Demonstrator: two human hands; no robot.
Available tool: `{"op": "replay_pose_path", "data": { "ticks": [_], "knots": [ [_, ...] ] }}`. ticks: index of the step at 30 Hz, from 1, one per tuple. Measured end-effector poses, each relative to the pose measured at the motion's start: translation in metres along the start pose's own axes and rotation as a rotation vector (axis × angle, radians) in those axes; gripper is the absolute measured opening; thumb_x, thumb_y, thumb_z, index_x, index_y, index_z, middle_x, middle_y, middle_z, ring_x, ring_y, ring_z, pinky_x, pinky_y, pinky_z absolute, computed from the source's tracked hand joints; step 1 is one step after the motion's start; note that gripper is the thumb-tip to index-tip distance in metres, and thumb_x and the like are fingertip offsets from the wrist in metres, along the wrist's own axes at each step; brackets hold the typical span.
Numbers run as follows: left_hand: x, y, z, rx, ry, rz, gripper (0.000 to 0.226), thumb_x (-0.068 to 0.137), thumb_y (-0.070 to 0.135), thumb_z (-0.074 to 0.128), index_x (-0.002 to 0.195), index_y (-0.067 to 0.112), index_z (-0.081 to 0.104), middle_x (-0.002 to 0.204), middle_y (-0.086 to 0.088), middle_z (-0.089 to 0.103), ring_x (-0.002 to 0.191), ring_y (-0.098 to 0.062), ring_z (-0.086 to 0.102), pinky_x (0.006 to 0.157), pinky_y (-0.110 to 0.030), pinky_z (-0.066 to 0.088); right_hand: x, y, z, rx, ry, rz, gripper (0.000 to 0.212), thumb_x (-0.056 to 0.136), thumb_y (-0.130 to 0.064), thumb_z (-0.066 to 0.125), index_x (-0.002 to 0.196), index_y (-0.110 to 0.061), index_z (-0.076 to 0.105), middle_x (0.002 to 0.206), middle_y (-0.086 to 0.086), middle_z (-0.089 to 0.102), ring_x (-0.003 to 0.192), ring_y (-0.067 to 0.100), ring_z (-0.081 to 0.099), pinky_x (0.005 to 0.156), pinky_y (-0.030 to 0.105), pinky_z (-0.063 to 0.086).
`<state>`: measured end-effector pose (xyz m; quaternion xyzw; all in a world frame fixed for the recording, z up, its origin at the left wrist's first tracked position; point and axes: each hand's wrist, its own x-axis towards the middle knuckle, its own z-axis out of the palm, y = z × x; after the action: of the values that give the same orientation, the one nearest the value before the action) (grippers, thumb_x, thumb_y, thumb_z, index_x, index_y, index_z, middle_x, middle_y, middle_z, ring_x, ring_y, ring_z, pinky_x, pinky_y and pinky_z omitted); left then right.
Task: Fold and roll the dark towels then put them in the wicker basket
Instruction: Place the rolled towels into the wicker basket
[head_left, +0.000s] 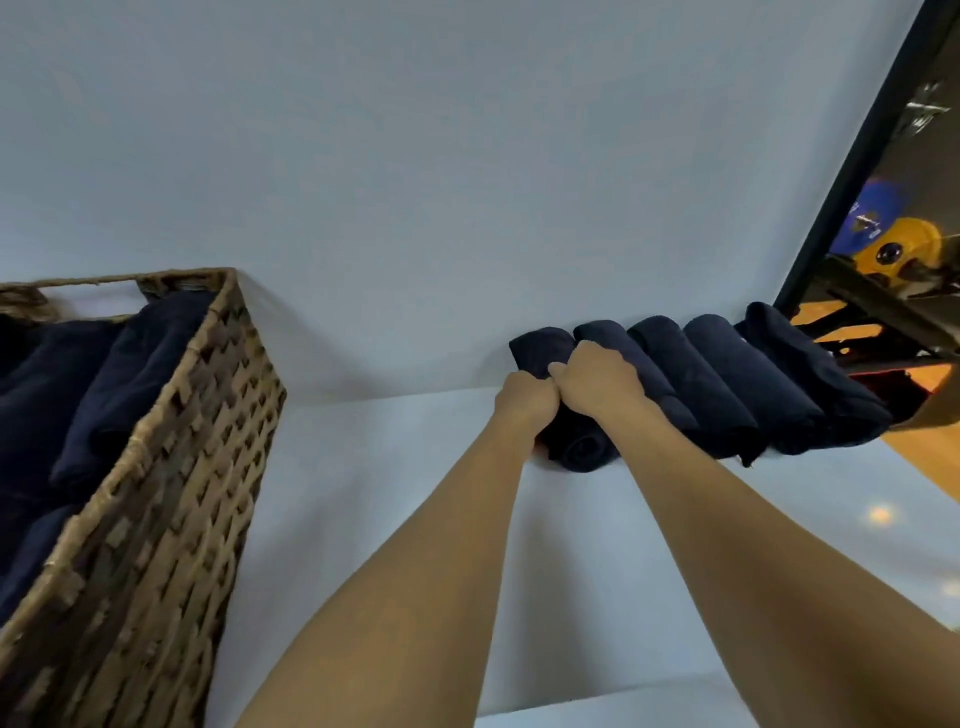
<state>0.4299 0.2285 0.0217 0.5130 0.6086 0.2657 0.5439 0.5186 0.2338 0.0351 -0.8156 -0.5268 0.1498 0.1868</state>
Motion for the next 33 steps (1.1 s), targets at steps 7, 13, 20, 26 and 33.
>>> {"op": "replay_pose_path", "data": {
  "ticks": [7, 13, 20, 26, 33],
  "knots": [
    [-0.032, 0.018, -0.039, -0.066, 0.022, 0.016, 0.033, 0.091, 0.018, 0.046, 0.120, 0.003, 0.055, 0.112, -0.018, 0.064, 0.096, -0.034, 0.064, 0.079, -0.046, 0.059, -0.007, -0.034, 0.001, 0.236, -0.149, 0.032, 0.041, 0.093, -0.026, 0.055, 0.120, 0.004, 0.056, 0.096, 0.018, 0.063, 0.087, 0.032, 0.060, 0.073, 0.039, 0.047],
    [-0.102, 0.067, -0.146, 0.123, 0.131, 0.176, 0.029, 0.091, 0.011, 0.046, 0.116, 0.000, 0.054, 0.106, -0.020, 0.064, 0.092, -0.036, 0.066, 0.079, -0.052, 0.058, -0.062, -0.127, -0.043, 0.633, -0.212, -0.219, 0.046, 0.089, -0.027, 0.061, 0.125, 0.000, 0.051, 0.102, 0.013, 0.062, 0.086, 0.027, 0.061, 0.061, 0.029, 0.046],
    [-0.175, 0.073, -0.291, 0.159, 0.352, 0.280, 0.014, 0.090, 0.005, 0.043, 0.096, 0.002, 0.055, 0.079, -0.014, 0.059, 0.063, -0.027, 0.060, 0.046, -0.028, 0.048, -0.133, -0.259, -0.048, 0.856, -0.413, -0.442, 0.062, 0.079, -0.039, 0.071, 0.131, -0.018, 0.046, 0.113, 0.003, 0.065, 0.087, 0.017, 0.066, 0.042, 0.020, 0.050],
    [-0.168, 0.025, -0.377, 0.045, 0.473, 0.205, 0.028, 0.088, 0.009, 0.043, 0.104, 0.001, 0.064, 0.096, -0.018, 0.068, 0.079, -0.029, 0.063, 0.065, -0.035, 0.051, -0.157, -0.340, 0.005, 0.689, -0.407, -0.512, 0.081, 0.084, -0.055, 0.045, 0.153, -0.023, 0.017, 0.137, 0.009, 0.051, 0.113, 0.031, 0.057, 0.089, 0.047, 0.055],
    [-0.130, -0.030, -0.405, 0.034, 0.380, 0.132, 0.027, 0.089, 0.005, 0.037, 0.093, 0.006, 0.063, 0.076, -0.009, 0.065, 0.066, -0.022, 0.059, 0.051, -0.027, 0.049, -0.147, -0.360, 0.055, 0.206, -0.311, -0.600, 0.064, 0.091, -0.035, 0.046, 0.149, -0.016, 0.026, 0.124, 0.011, 0.059, 0.067, 0.024, 0.068, 0.053, 0.031, 0.057]
  ]
}}
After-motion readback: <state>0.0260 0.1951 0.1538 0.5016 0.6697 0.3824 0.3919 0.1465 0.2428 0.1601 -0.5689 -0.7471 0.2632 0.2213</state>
